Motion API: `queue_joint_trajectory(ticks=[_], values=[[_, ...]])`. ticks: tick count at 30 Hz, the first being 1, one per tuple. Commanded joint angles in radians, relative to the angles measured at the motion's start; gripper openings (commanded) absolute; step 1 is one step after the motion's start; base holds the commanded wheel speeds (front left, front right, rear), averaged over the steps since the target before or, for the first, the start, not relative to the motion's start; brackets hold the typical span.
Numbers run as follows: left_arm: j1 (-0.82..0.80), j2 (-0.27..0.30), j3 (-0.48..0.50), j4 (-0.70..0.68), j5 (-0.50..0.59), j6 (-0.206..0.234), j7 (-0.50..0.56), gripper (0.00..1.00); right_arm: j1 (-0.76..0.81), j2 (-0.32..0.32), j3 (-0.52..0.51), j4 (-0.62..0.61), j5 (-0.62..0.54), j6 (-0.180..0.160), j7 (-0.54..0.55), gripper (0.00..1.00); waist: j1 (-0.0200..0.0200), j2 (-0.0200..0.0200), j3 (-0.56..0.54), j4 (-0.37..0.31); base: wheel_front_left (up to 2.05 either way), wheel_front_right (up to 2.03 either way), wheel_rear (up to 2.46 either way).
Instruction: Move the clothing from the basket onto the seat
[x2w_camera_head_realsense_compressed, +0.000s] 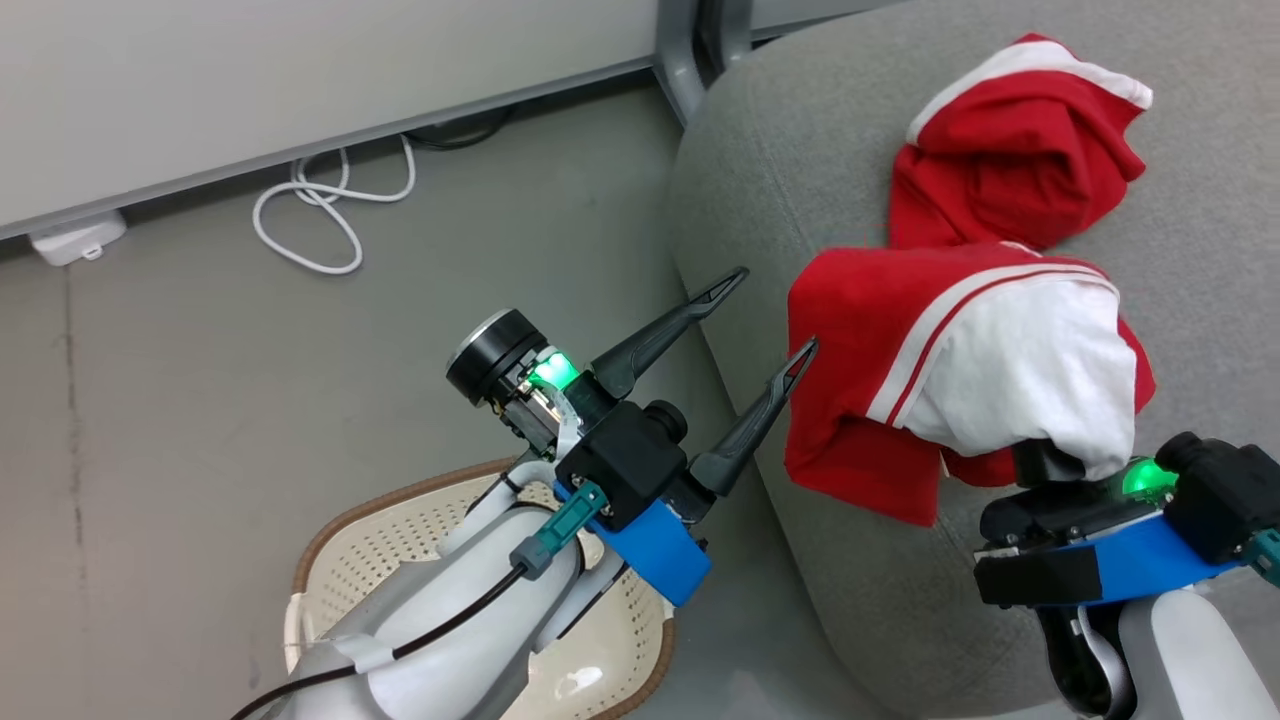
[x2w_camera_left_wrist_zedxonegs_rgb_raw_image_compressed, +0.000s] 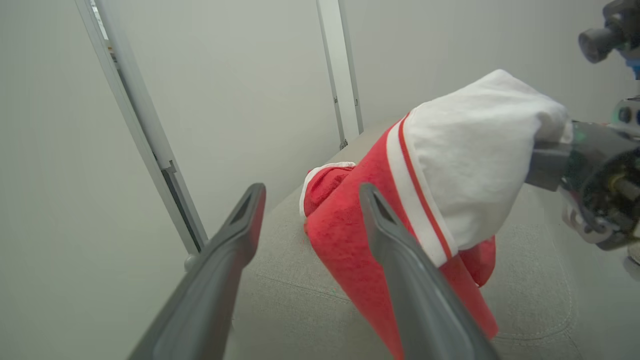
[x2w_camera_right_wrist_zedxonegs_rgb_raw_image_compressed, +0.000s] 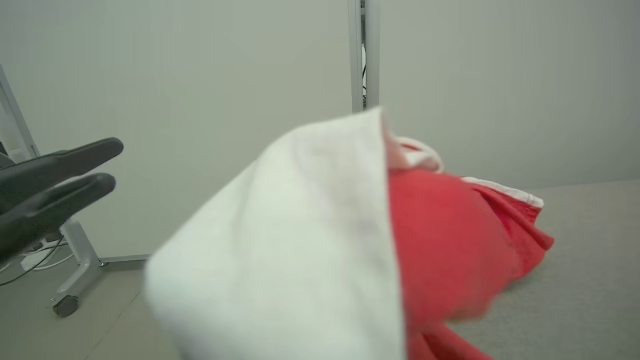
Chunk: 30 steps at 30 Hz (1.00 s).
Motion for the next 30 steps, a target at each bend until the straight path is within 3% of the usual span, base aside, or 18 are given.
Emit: queue_joint_trajectory(ticks=[1, 8, 15, 22, 30], values=[[-0.008, 0.01, -0.004, -0.005, 0.008, -0.003, 0.004, 1.0, 0.011, 0.009, -0.011, -0.009, -0.005, 0.0, 0.0, 0.0, 0.0, 0.0, 0.006, -0.019, 0.0, 0.0, 0.0], [0.0, 0.024, -0.023, -0.006, 0.012, -0.007, 0.012, 1.0, 0.038, 0.033, -0.067, -0.025, -0.013, 0.0, -0.001, 0.0, 0.0, 0.0, 0.034, -0.094, 0.0, 0.0, 0.0], [0.014, 0.035, -0.035, -0.005, 0.009, -0.001, 0.011, 1.0, 0.052, 0.048, -0.103, -0.041, -0.018, 0.0, -0.001, 0.0, 0.0, 0.0, 0.04, -0.126, 0.0, 0.0, 0.0], [0.004, 0.046, -0.024, -0.007, 0.001, 0.008, 0.005, 1.0, -0.024, 0.037, -0.143, -0.065, -0.035, 0.0, -0.001, 0.0, 0.0, 0.0, 0.043, -0.113, 0.0, 0.0, 0.0], [-0.033, 0.051, -0.019, -0.022, 0.01, 0.016, 0.004, 1.0, -0.24, -0.019, -0.239, -0.062, -0.061, 0.0, -0.001, 0.0, 0.0, 0.0, 0.097, -0.061, 0.0, 0.0, 0.0]])
